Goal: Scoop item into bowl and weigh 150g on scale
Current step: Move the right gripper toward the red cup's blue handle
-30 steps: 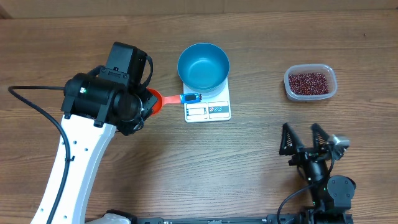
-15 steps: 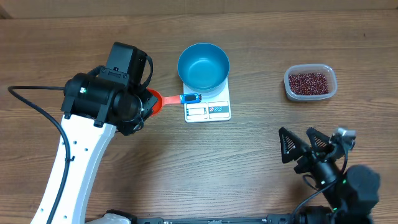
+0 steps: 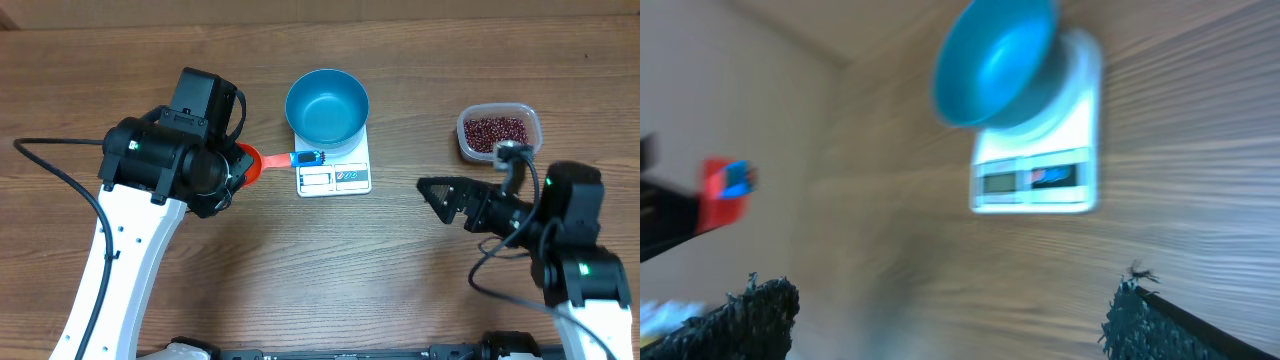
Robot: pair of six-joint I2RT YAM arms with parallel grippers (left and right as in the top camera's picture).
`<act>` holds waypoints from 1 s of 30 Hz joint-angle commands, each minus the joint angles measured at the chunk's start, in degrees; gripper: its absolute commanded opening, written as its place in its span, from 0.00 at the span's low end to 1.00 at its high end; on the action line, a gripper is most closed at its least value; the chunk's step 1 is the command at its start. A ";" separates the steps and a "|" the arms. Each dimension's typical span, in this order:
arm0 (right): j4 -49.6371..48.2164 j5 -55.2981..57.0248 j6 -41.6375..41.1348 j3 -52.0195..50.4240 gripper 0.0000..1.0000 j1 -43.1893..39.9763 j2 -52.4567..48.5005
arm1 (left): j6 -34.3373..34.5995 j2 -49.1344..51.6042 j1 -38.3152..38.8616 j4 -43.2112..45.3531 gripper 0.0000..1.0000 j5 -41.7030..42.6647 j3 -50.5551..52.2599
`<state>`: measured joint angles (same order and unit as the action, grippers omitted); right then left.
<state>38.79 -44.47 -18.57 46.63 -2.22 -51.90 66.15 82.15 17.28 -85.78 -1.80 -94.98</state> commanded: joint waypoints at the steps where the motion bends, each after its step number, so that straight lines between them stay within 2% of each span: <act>1: -2.91 -18.16 0.61 1.27 1.00 0.24 -3.80 | 1.57 0.24 0.39 -0.26 0.04 0.39 -0.74; 4: -5.75 -25.88 0.63 1.27 1.00 0.28 -7.06 | 1.57 0.24 0.46 -1.01 0.04 0.61 -0.74; 7: -6.73 -28.79 0.61 1.27 1.00 0.28 -9.33 | 1.57 0.24 0.46 -1.20 0.04 1.44 -0.72; 14: -7.15 -29.86 0.39 1.25 1.00 0.28 -10.16 | 1.62 0.31 1.92 -0.22 0.04 3.23 -0.63; 20: -7.32 -30.25 0.37 1.27 1.00 0.28 -10.16 | 2.71 1.31 6.86 2.38 0.04 3.28 -0.63; 30: -7.48 -30.21 0.42 1.25 1.00 0.28 -10.16 | 5.84 8.57 11.63 4.48 0.04 4.87 -0.63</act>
<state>31.66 -73.54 -18.37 46.61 -2.20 -62.22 70.41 88.68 28.25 -81.49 1.87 -94.98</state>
